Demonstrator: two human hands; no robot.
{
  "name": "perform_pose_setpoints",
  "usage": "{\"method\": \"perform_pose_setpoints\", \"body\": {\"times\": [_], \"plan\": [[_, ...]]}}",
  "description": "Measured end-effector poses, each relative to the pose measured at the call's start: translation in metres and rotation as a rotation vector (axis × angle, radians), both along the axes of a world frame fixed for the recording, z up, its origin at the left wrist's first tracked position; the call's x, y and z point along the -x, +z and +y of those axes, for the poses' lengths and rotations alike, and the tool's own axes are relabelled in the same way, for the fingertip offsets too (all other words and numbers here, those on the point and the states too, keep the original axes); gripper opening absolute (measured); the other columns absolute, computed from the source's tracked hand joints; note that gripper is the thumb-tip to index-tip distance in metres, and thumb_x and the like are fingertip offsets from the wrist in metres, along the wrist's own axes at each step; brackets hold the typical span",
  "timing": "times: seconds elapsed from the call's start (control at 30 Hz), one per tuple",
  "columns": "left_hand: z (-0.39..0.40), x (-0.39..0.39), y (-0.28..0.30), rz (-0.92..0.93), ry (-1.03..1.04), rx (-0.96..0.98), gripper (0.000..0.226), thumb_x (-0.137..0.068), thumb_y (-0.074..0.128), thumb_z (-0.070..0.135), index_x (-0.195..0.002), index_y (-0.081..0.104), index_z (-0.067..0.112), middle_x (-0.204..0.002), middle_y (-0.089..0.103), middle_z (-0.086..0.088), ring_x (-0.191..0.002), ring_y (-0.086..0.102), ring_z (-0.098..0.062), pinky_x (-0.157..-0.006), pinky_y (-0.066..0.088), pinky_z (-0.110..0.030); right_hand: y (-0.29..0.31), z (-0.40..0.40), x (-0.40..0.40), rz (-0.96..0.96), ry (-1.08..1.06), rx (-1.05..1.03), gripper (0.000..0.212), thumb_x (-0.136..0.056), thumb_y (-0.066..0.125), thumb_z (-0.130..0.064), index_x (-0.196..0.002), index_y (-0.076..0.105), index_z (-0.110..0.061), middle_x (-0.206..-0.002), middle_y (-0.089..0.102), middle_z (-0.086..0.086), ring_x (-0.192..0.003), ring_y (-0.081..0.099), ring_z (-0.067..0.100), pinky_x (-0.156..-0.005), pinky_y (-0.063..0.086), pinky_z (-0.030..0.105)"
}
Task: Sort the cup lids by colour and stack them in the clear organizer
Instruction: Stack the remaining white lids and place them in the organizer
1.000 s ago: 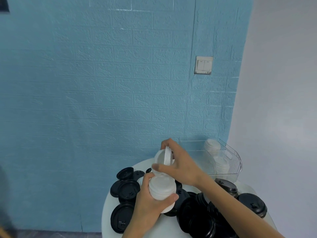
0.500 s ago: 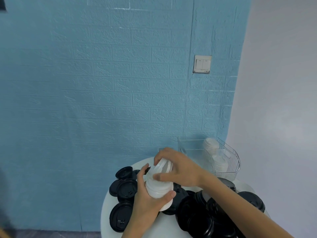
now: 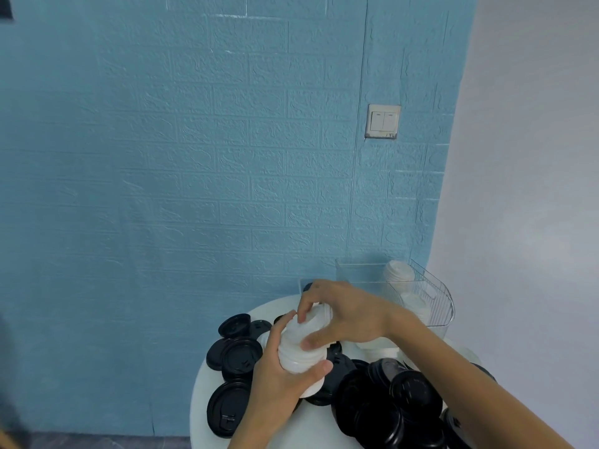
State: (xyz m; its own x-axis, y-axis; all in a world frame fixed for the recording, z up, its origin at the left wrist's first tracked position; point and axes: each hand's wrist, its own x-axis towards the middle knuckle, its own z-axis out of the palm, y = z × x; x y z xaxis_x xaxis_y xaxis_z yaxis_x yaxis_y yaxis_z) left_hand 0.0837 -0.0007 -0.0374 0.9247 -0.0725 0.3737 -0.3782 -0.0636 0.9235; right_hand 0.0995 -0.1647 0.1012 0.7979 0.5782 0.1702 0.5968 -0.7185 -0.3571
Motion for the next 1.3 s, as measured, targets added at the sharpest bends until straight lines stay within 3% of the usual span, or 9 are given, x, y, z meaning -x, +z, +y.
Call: {"method": "perform_pose_setpoints", "body": {"times": [0.23,0.33,0.63,0.73,0.83,0.93,1.03,1.13,1.3], "plan": [[-0.001,0.003,0.005,0.004,0.027,0.001,0.089,-0.065,0.096,0.032,-0.132,0.046,0.061,-0.121,0.062,0.033,-0.112,0.059,0.009,-0.086,0.048,-0.012,-0.008,0.001,-0.002,0.099,-0.024,0.059,0.044,-0.076,0.083,-0.036,-0.110,0.056,-0.043,-0.119,0.051,-0.010,-0.114,0.052,0.010,-0.104,0.044,0.035],[-0.003,0.001,0.008,0.010,0.042,-0.009,0.093,-0.061,0.098,0.028,-0.129,0.045,0.062,-0.115,0.062,0.036,-0.105,0.061,0.011,-0.079,0.048,-0.007,-0.016,0.001,-0.004,0.087,-0.016,0.042,0.045,-0.074,0.085,-0.046,-0.111,0.060,-0.040,-0.114,0.053,-0.013,-0.112,0.052,0.008,-0.104,0.043,0.035],[-0.001,0.000,0.006,0.040,0.098,0.019,0.066,-0.070,0.093,0.022,-0.119,0.056,0.046,-0.104,0.070,0.023,-0.092,0.065,0.006,-0.069,0.048,-0.008,-0.023,-0.002,-0.006,0.110,-0.011,-0.040,0.037,-0.080,0.080,-0.053,-0.110,0.069,-0.034,-0.114,0.057,-0.011,-0.112,0.054,0.005,-0.106,0.041,0.030],[-0.005,0.002,0.011,0.031,0.104,0.006,0.049,-0.080,0.085,0.029,-0.116,0.056,0.045,-0.102,0.070,0.026,-0.091,0.067,0.005,-0.068,0.049,-0.009,-0.015,-0.002,-0.006,0.155,-0.036,-0.003,0.039,-0.089,0.068,-0.057,-0.119,0.061,-0.033,-0.118,0.057,-0.013,-0.114,0.054,0.005,-0.105,0.043,0.031],[-0.008,0.000,0.020,0.013,0.117,-0.001,0.040,-0.084,0.080,0.034,-0.114,0.055,0.044,-0.101,0.069,0.028,-0.092,0.067,0.003,-0.070,0.050,-0.011,-0.007,0.002,-0.009,0.190,-0.113,-0.059,0.056,-0.092,0.062,-0.060,-0.135,0.039,-0.032,-0.125,0.057,-0.008,-0.094,0.058,0.007,-0.086,0.046,0.024],[-0.009,-0.003,0.028,-0.029,0.115,-0.045,0.043,-0.085,0.080,0.032,-0.116,0.052,0.045,-0.102,0.068,0.031,-0.092,0.067,0.005,-0.073,0.052,-0.013,-0.001,0.007,-0.012,0.194,-0.162,-0.085,0.077,-0.085,0.071,-0.059,-0.140,0.024,-0.034,-0.127,0.055,0.001,-0.085,0.057,0.005,-0.075,0.043,0.019],[-0.011,-0.005,0.033,-0.080,0.113,-0.101,0.052,-0.083,0.082,0.040,-0.121,0.048,0.049,-0.110,0.065,0.033,-0.099,0.066,0.005,-0.079,0.052,-0.016,0.005,0.011,-0.015,0.208,-0.193,-0.041,0.089,-0.077,0.080,-0.060,-0.139,0.021,-0.036,-0.127,0.057,0.004,-0.102,0.063,0.020,-0.091,0.052,0.033],[-0.011,-0.007,0.036,-0.110,0.126,-0.124,0.060,-0.081,0.083,0.043,-0.125,0.044,0.053,-0.114,0.061,0.037,-0.102,0.064,0.007,-0.083,0.053,-0.018,0.008,0.015,-0.019,0.247,-0.226,0.013,0.091,-0.077,0.077,-0.064,-0.142,0.020,-0.035,-0.125,0.062,0.007,-0.106,0.065,0.024,-0.099,0.052,0.040],[-0.015,-0.003,0.040,-0.100,0.115,-0.136,0.066,-0.073,0.089,0.041,-0.121,0.045,0.055,-0.107,0.065,0.035,-0.103,0.058,0.017,-0.078,0.045,-0.004,0.010,0.021,-0.016,0.230,-0.244,0.096,0.089,-0.081,0.074,-0.061,-0.145,0.018,-0.035,-0.121,0.065,0.007,-0.100,0.064,0.024,-0.094,0.052,0.038]]}}
